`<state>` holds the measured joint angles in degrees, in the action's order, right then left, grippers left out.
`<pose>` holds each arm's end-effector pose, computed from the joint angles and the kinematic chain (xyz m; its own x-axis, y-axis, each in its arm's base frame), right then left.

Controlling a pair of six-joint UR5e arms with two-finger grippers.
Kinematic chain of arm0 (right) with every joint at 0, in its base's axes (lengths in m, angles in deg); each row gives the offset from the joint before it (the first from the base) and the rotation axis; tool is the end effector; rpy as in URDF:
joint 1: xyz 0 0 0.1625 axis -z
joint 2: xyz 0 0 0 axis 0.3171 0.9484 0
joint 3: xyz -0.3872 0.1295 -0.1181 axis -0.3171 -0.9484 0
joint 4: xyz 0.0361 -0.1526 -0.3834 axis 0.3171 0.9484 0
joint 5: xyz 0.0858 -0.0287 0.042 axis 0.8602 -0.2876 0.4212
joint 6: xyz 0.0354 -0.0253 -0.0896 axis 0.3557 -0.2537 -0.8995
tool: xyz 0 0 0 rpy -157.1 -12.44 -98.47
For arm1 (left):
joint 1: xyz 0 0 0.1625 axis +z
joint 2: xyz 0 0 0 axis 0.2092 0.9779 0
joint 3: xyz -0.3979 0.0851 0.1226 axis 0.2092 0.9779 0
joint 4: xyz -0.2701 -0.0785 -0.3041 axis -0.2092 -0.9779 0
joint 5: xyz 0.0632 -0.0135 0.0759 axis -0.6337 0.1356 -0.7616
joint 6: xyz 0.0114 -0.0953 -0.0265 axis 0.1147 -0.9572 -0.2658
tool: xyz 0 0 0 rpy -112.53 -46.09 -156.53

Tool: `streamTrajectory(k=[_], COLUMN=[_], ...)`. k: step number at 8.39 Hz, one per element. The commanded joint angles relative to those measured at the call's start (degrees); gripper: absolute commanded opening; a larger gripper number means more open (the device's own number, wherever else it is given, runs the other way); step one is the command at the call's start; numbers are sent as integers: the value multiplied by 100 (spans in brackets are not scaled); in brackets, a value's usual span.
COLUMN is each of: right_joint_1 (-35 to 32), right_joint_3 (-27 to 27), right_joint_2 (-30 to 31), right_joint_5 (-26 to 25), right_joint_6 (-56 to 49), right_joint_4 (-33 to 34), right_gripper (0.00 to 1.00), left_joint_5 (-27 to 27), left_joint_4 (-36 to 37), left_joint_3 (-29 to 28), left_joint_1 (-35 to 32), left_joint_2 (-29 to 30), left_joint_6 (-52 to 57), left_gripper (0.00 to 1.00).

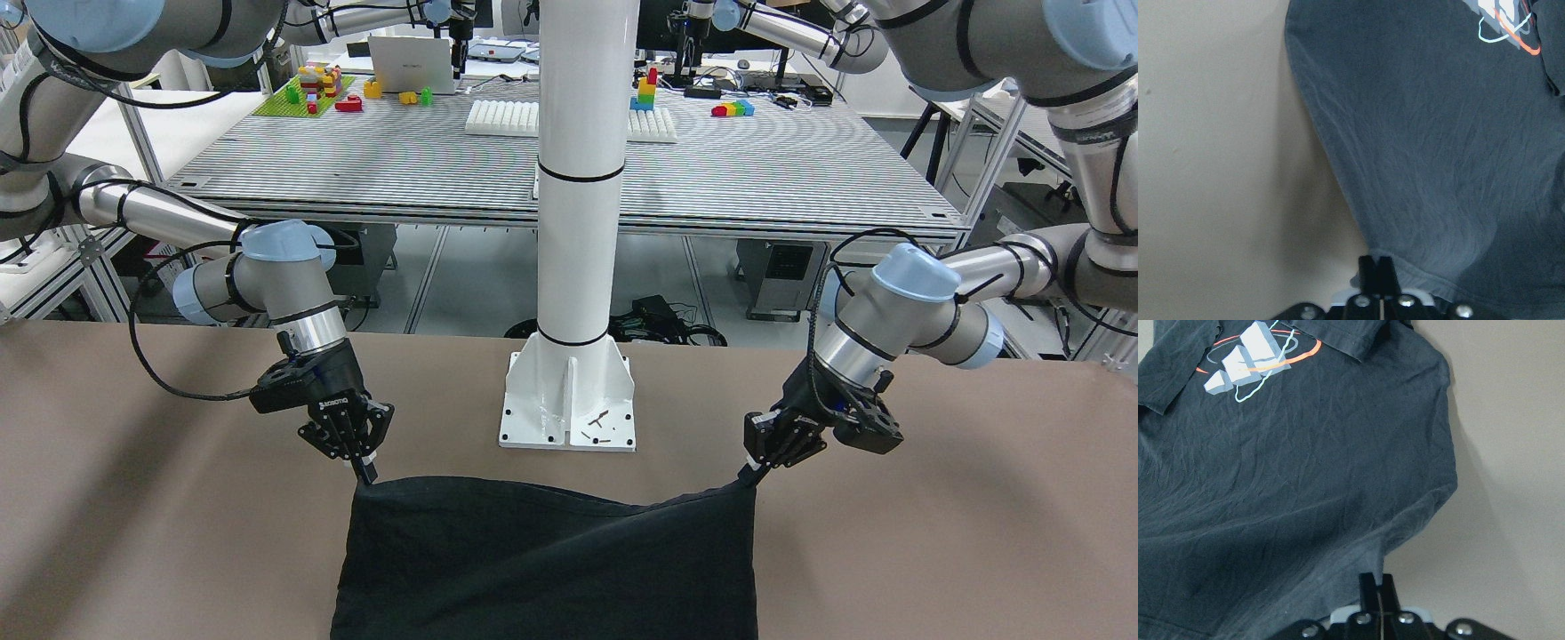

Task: Fold clothes
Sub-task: 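Grasp the hem corners with the left and right grippers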

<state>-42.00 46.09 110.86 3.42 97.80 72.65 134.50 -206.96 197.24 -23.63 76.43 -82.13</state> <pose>-0.3169 -0.2907 0.2938 0.3993 0.0530 0.9153 -0.4142 0.9011 0.1285 0.2932 -0.3323 0.2563 0.2505 -0.2340 -0.9394 0.2932 0.9431 -0.1568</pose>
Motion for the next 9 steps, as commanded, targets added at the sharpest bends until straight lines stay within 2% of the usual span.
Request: streamTrajectory(k=[1, 2, 3, 5, 6, 7, 8, 9], right_joint_1=[-594, -315, 210, 1187, 1286, 1253, 1087, 729], right_joint_3=[190, 444, 725, 1349, 1482, 1510, 1484, 1440], right_joint_2=[166, 456, 711, 1046, 1047, 1021, 969, 812], right_joint_5=[1714, 2416, 2527, 2546, 2546, 2494, 2389, 2283], right_joint_6=[-532, -645, -786, -778, -769, -769, -769, -761], right_joint_4=[313, 286, 295, 330, 347, 356, 461, 749], right_gripper=[0, 0, 0, 0, 0, 0, 0, 0], left_joint_5=[1693, 2073, 2111, 2138, 2147, 2129, 2051, 2050], left_joint_4=[560, 482, 481, 481, 481, 507, 516, 516], left_joint_3=[35, 218, 533, 1192, 1422, 1416, 1302, 1005], left_joint_1=[-735, -579, -73, 510, 573, 548, 478, -1], left_joint_2=[183, -105, -334, -949, -1161, -1137, -1067, -779], left_joint_6=[1089, 1163, 1164, 1146, 1138, 1129, 1120, 1111], left_gripper=[0, 0, 0, 0, 0, 0, 0, 0])
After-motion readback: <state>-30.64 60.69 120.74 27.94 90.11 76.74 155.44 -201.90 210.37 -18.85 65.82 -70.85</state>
